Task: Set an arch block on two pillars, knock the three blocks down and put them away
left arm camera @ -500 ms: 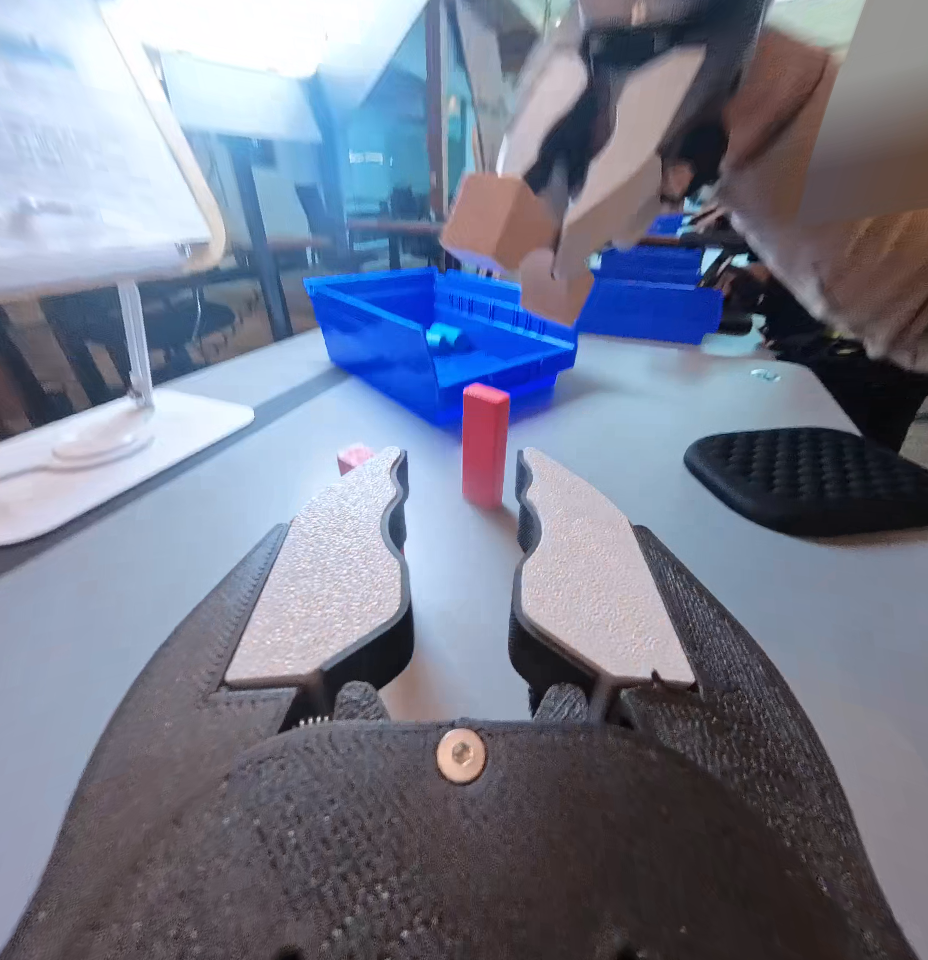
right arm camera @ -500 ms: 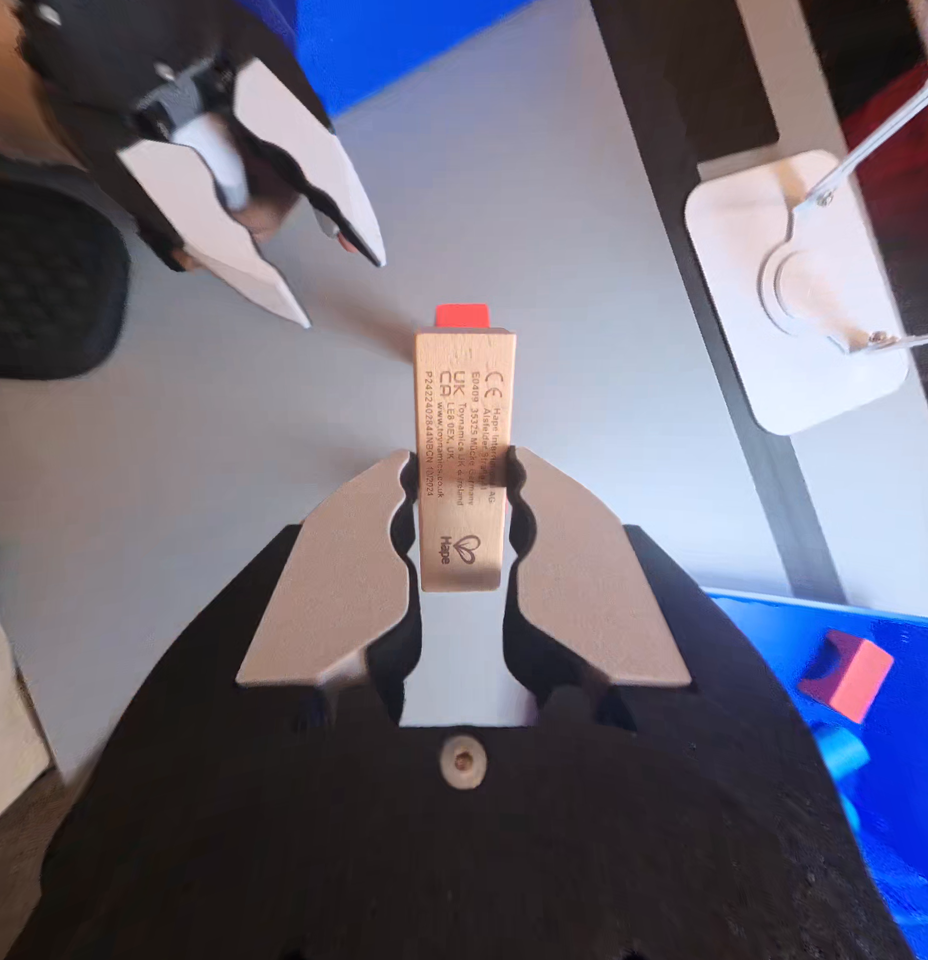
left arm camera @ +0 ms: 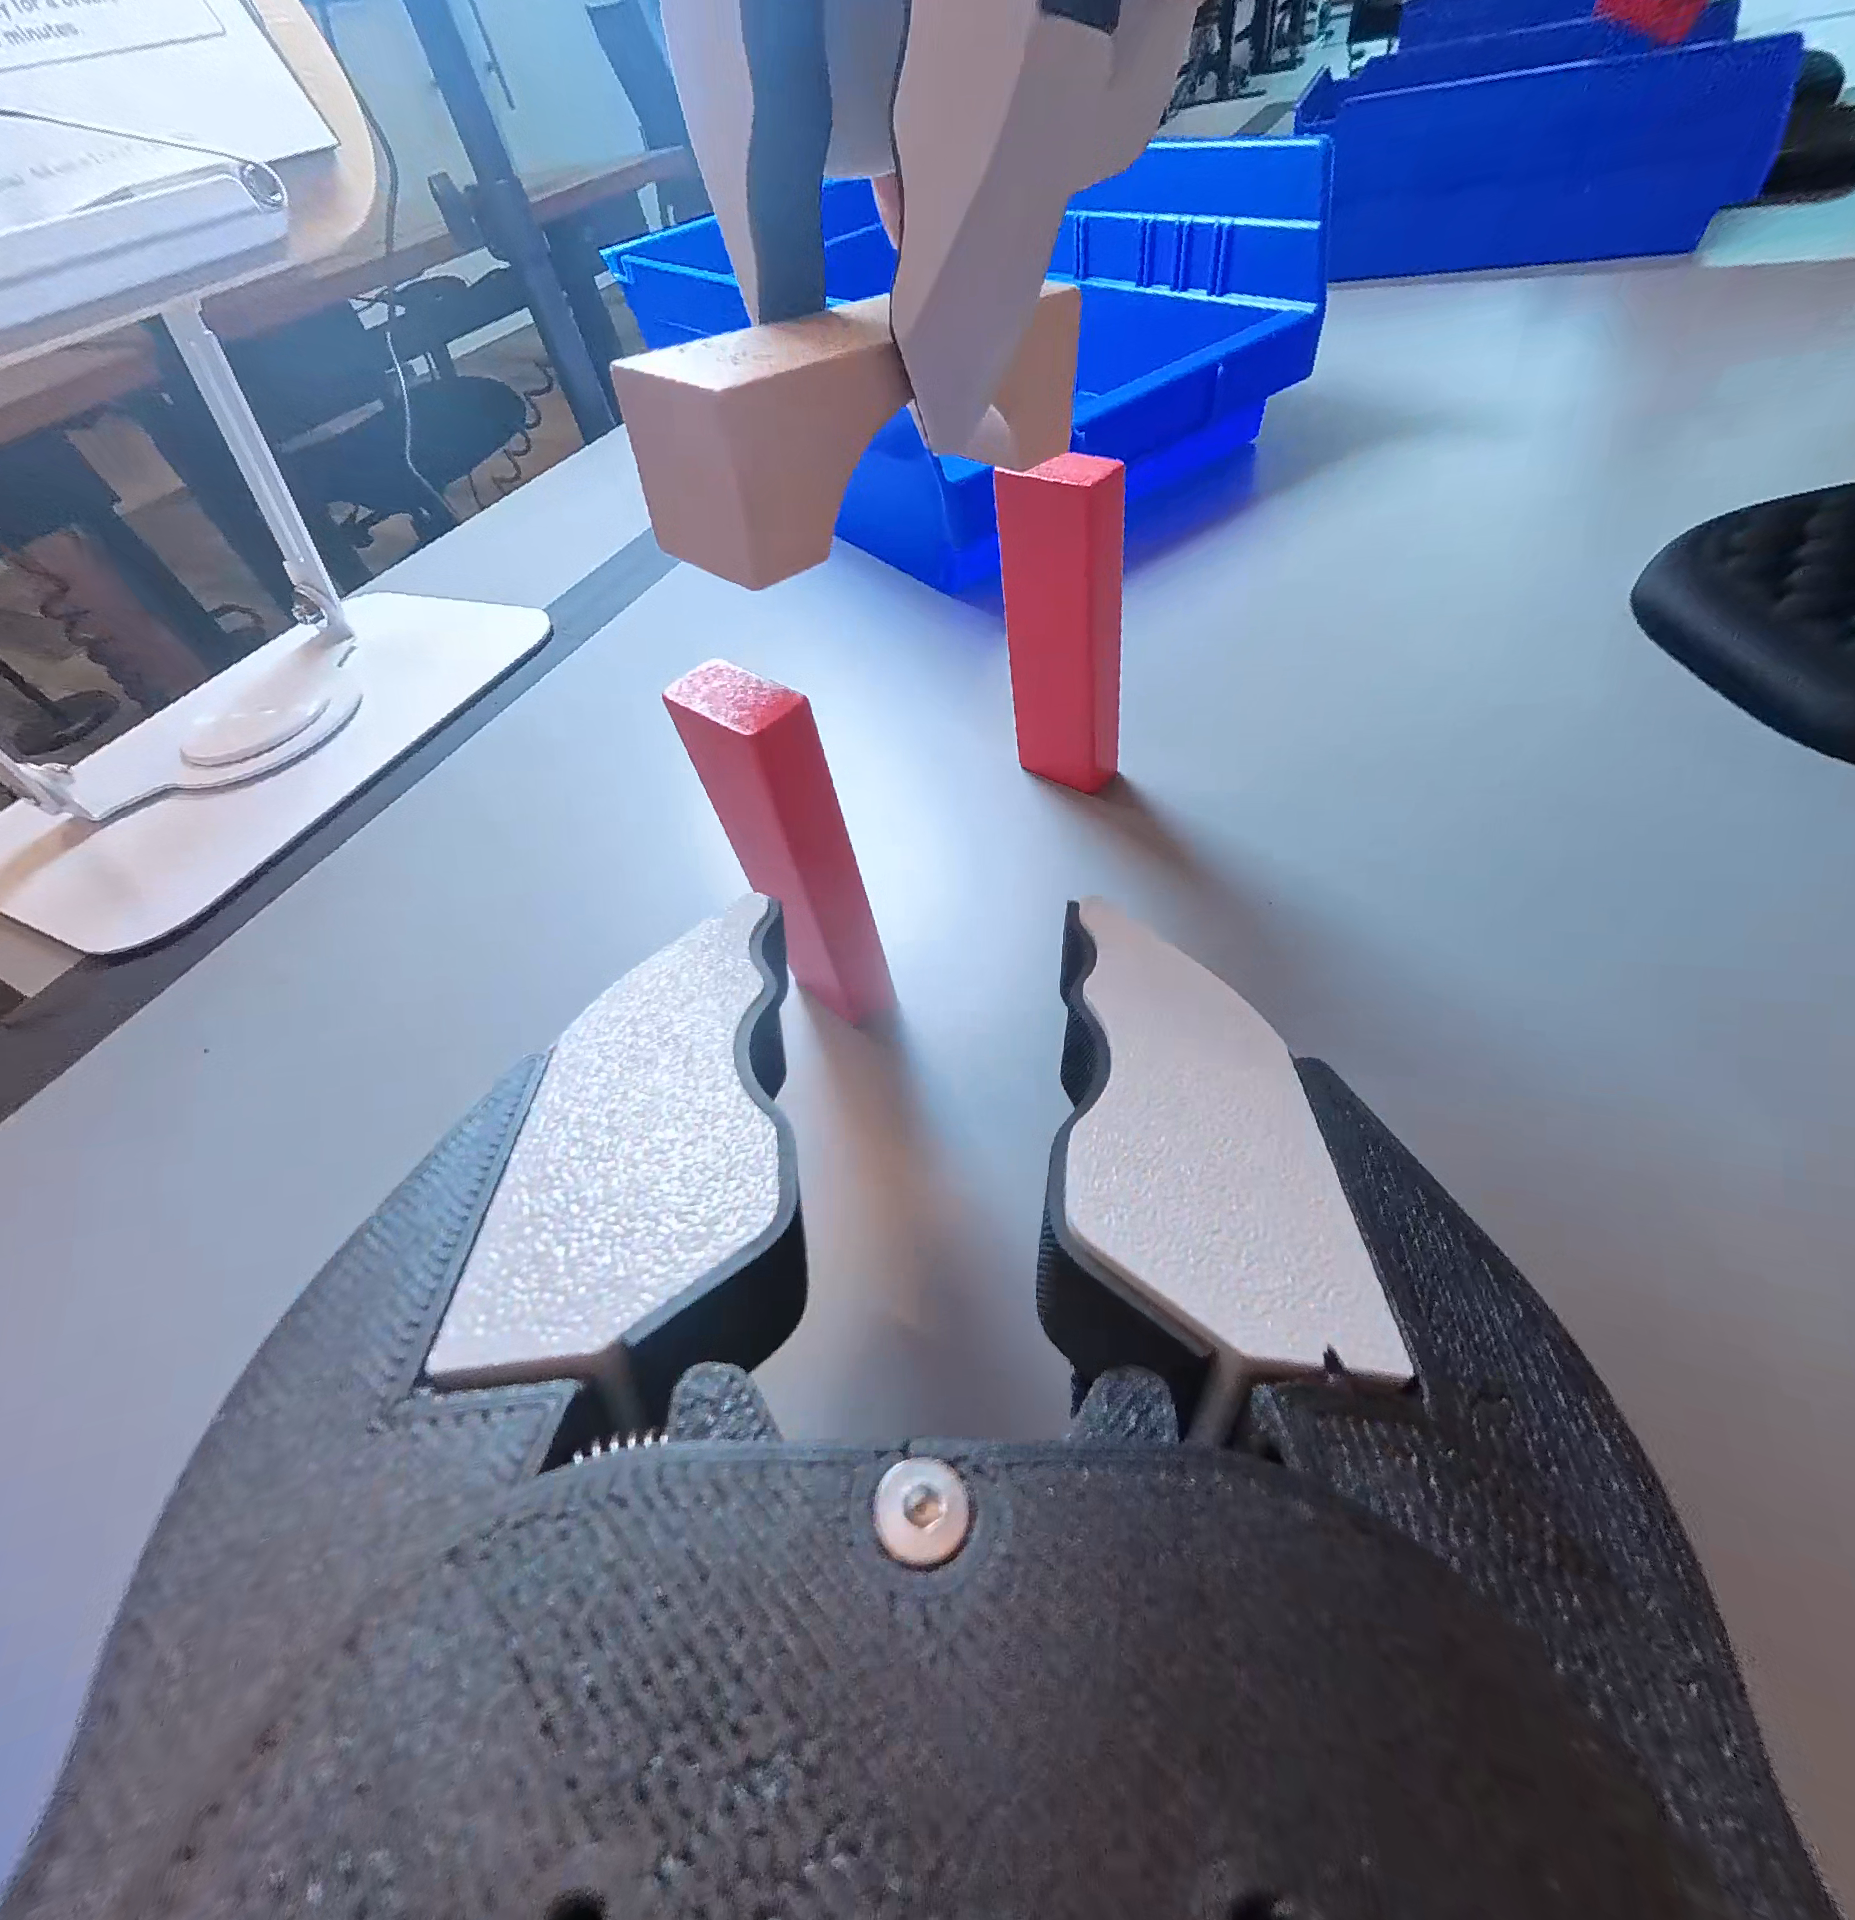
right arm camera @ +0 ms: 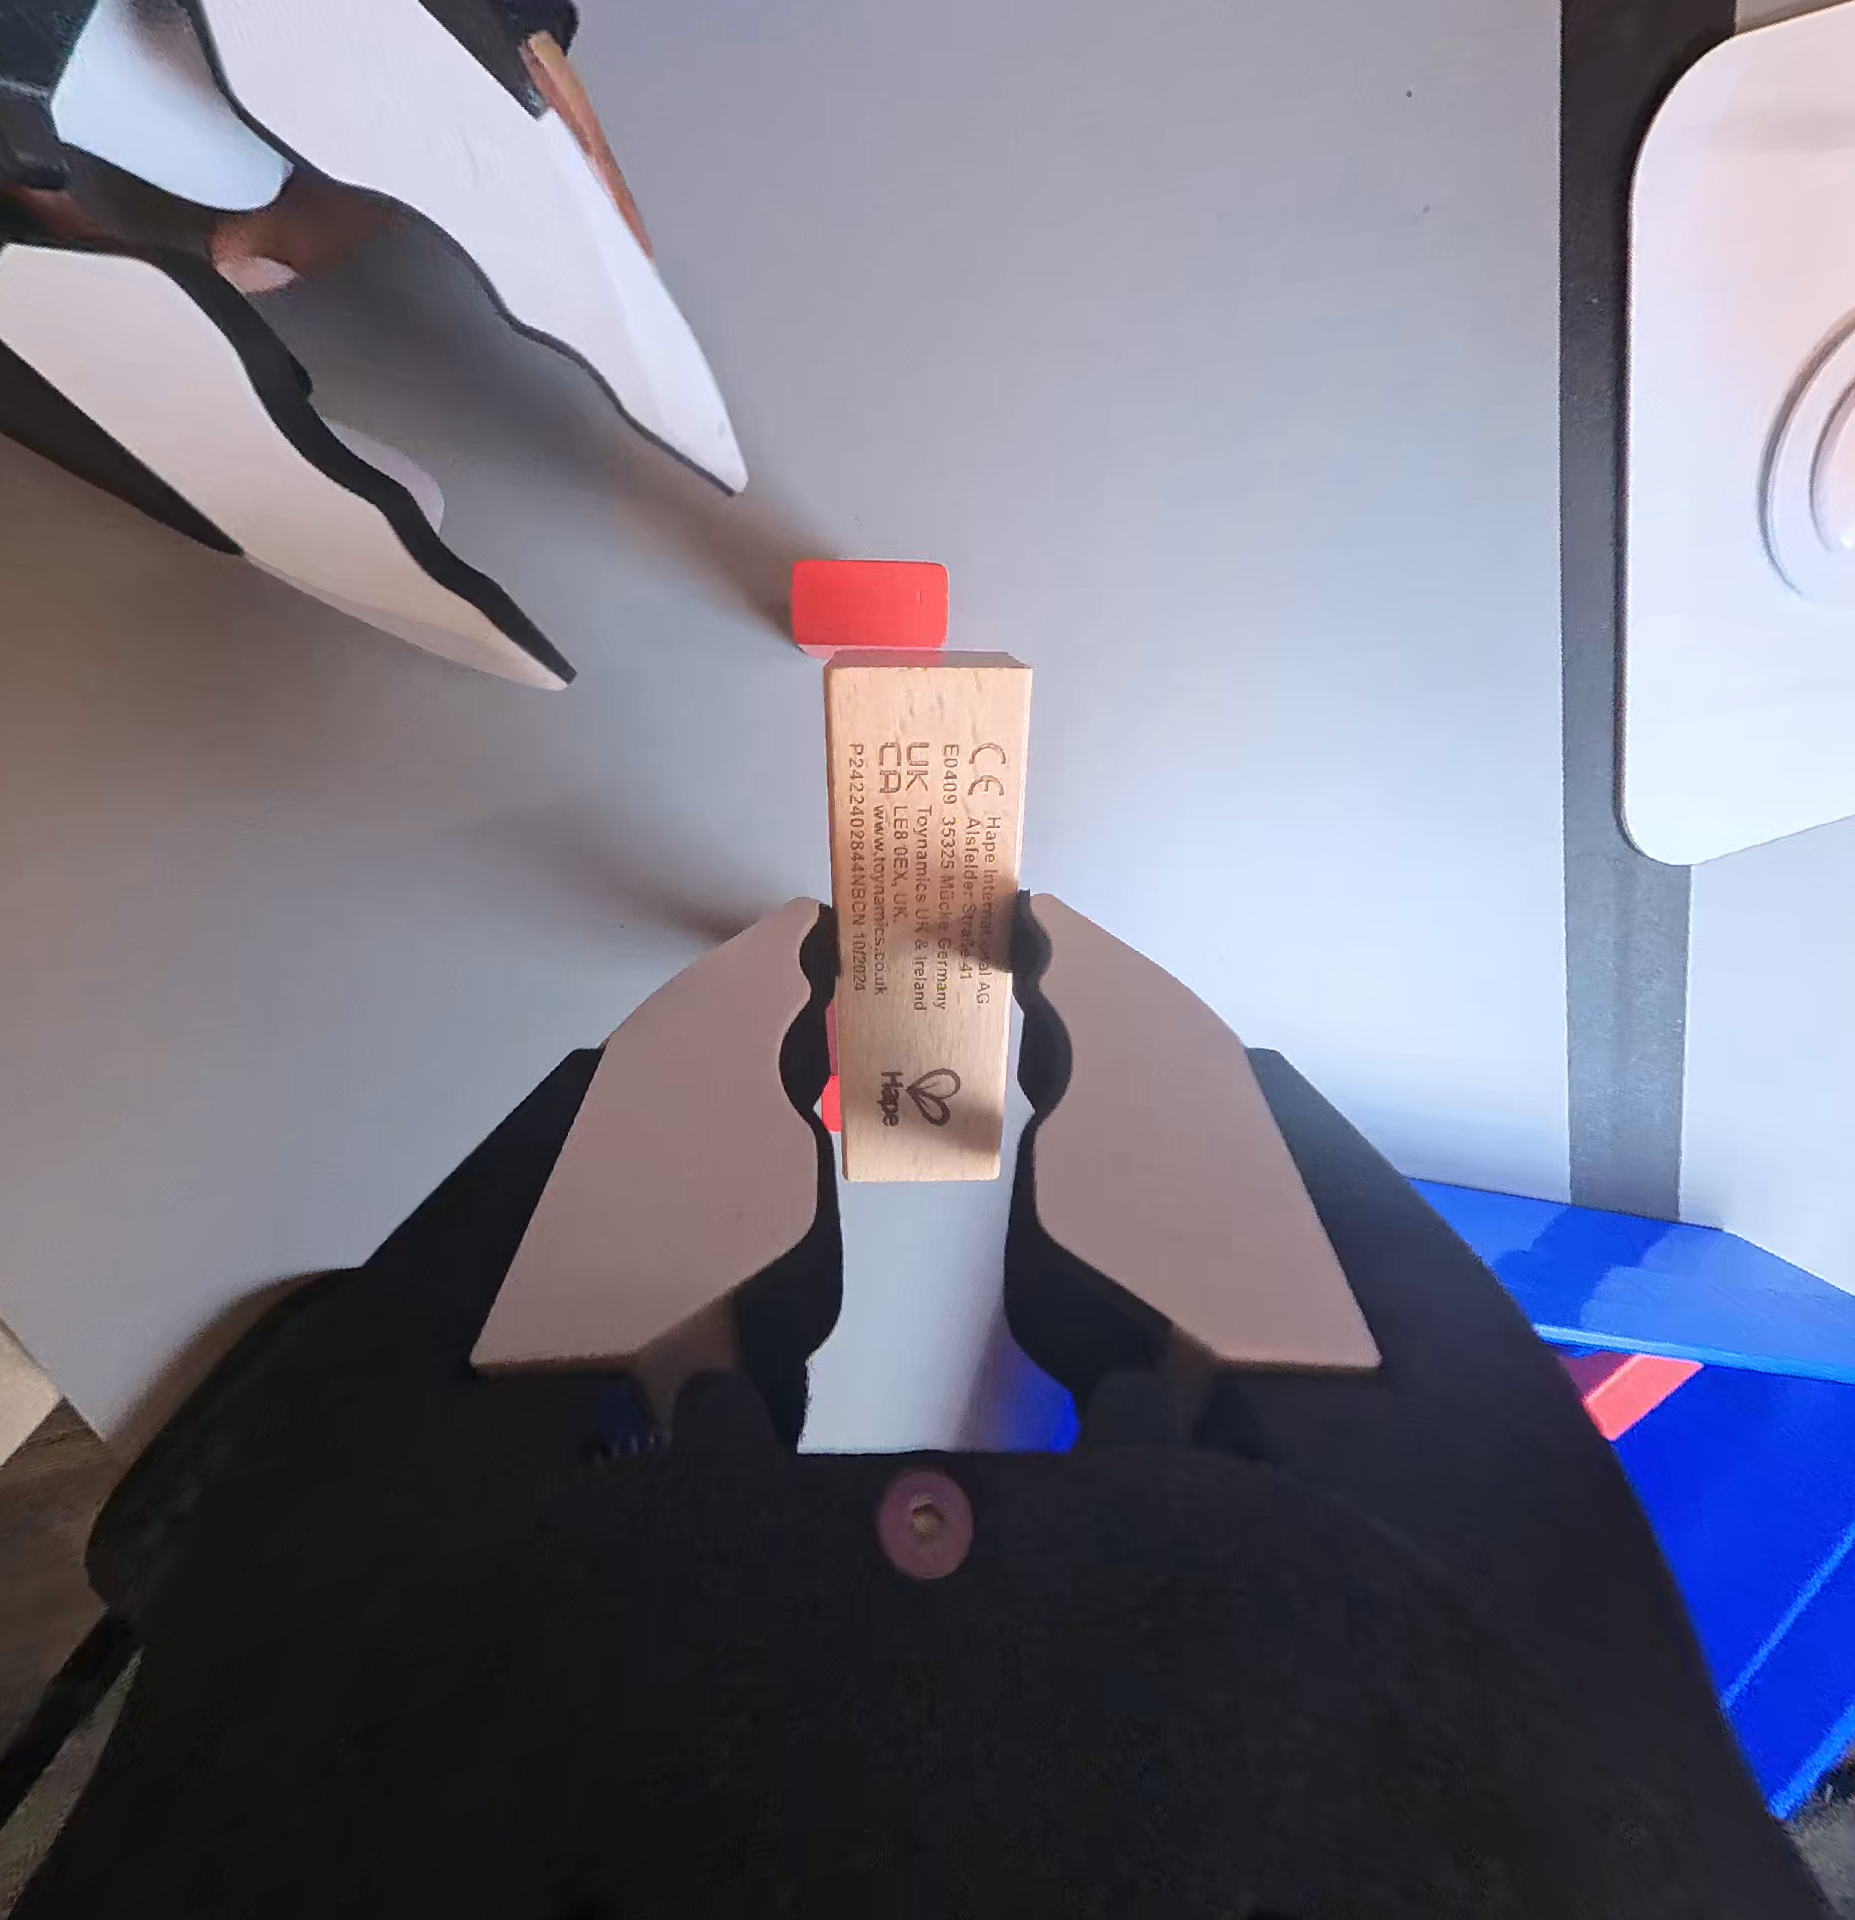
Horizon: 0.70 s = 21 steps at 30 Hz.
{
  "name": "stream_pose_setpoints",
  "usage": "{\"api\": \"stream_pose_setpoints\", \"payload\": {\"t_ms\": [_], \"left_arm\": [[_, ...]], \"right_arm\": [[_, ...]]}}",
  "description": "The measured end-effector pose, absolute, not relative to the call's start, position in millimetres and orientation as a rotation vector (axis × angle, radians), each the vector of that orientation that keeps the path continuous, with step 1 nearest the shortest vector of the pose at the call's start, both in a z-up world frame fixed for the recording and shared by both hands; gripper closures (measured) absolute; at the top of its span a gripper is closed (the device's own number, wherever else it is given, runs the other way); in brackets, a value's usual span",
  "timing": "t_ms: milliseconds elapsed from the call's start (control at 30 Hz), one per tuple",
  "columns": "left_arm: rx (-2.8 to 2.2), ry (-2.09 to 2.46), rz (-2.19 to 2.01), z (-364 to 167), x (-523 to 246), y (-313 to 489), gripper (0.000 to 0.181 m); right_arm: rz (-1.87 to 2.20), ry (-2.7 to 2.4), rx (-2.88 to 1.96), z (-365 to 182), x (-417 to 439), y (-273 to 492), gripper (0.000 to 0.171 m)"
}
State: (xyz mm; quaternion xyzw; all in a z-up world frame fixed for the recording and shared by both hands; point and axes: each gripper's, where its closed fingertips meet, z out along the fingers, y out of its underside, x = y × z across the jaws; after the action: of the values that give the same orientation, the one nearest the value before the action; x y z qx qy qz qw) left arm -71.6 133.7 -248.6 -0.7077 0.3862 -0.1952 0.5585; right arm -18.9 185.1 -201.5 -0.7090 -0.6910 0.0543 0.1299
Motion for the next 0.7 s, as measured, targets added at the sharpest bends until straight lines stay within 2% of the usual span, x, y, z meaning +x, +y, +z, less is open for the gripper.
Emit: {"api": "stream_pose_setpoints", "payload": {"t_ms": [200,700], "left_arm": [[-1.730,0.920,-0.498,-253.4,-71.5,157.6,0.122],[-1.643,1.073,-0.639,-259.1,-66.0,185.0,0.135]], "right_arm": [[0.139,-2.038,-2.058,-199.4,-18.2,183.2,0.138],[0.141,-2.053,-2.054,-191.1,-4.0,179.1,0.138]]}}
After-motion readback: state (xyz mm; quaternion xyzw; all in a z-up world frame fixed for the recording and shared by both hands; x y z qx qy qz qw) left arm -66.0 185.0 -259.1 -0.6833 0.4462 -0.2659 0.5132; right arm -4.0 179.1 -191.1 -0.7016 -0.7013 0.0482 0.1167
